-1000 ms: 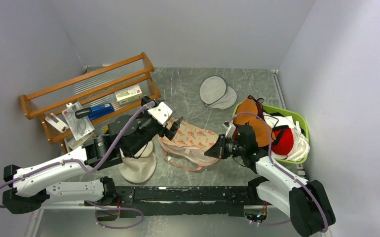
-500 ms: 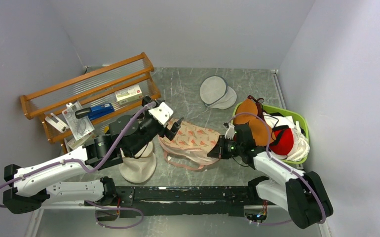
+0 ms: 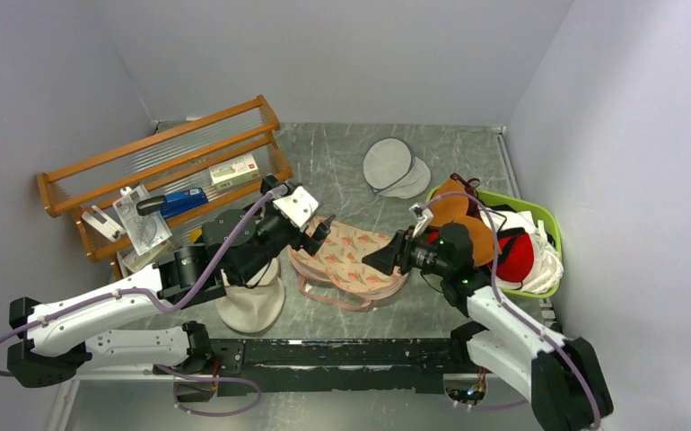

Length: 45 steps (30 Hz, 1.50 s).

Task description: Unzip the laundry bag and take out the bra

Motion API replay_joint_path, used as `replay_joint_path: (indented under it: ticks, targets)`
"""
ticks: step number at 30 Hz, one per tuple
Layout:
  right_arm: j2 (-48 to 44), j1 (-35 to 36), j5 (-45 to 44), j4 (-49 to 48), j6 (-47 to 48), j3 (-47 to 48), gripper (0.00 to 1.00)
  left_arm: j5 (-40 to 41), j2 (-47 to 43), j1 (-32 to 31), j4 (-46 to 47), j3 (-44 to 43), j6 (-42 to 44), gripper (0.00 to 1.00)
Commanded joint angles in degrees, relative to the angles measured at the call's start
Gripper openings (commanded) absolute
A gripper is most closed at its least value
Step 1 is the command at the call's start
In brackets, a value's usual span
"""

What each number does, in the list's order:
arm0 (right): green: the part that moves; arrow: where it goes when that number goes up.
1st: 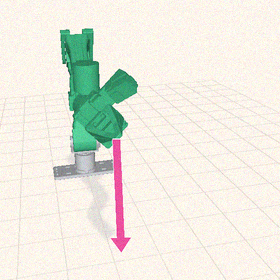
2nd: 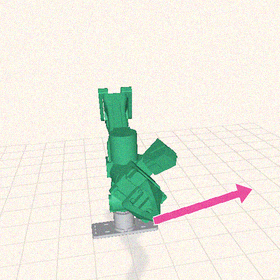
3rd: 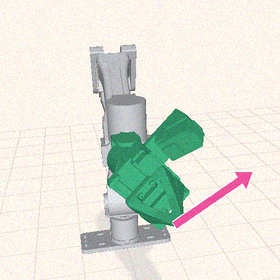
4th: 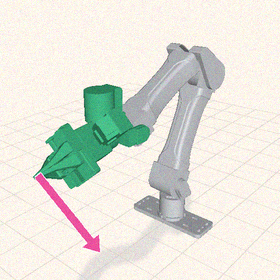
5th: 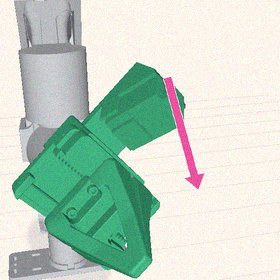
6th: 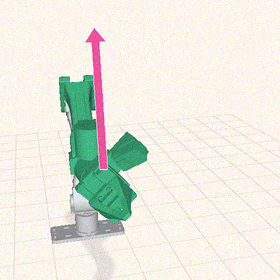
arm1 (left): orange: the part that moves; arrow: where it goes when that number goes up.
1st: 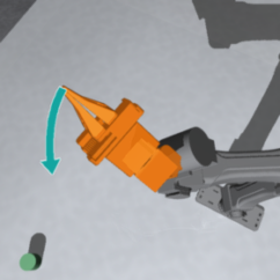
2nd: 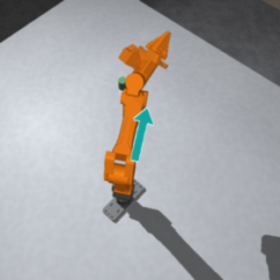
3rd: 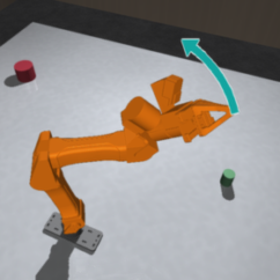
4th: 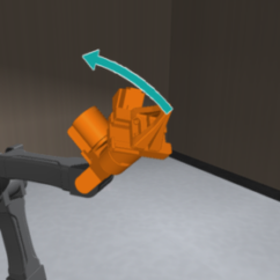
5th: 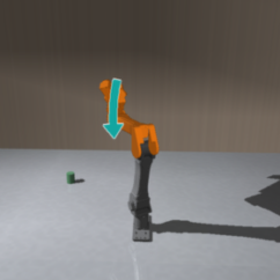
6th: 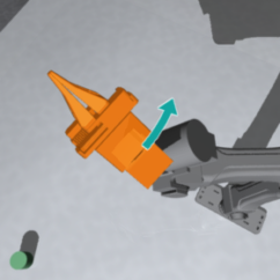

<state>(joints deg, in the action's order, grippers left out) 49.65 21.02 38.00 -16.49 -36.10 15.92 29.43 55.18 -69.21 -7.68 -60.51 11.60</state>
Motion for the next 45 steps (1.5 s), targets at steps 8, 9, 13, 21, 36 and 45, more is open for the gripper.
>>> replay_joint_path:
  ticks: [8, 9, 13, 21, 36, 45]
  targets:
    - [21.26, 18.15, -7.02, -14.11, -1.25, 4.48, 0.64, 1.52, -0.23, -0.64, -0.54, -2.14, 0.44, 0.95]
    - [23.09, 18.24, -7.03, -15.53, -1.96, 3.57, 0.64, 1.41, -0.39, -0.68, -0.57, -2.11, 0.37, 0.95]
    - [30.11, 18.36, -7.44, -22.07, -4.08, -0.15, 0.64, 1.51, -0.94, -0.99, -0.40, -2.06, 0.54, 0.95]
    - [31.78, 18.30, -8.22, -20.08, -2.52, 2.04, 0.64, 2.11, -0.79, -1.27, -0.64, -2.15, 0.88, 0.95]
    - [5.34, 16.25, -28.30, 15.91, 11.90, 14.16, 0.81, 3.65, 0.75, -1.37, -0.52, -2.06, 0.70, 0.99]
    - [-3.35, 13.97, -47.68, 29.62, 19.94, 26.38, 0.96, -8.00, 4.97, 12.15, -2.61, -6.26, -6.85, 0.98]
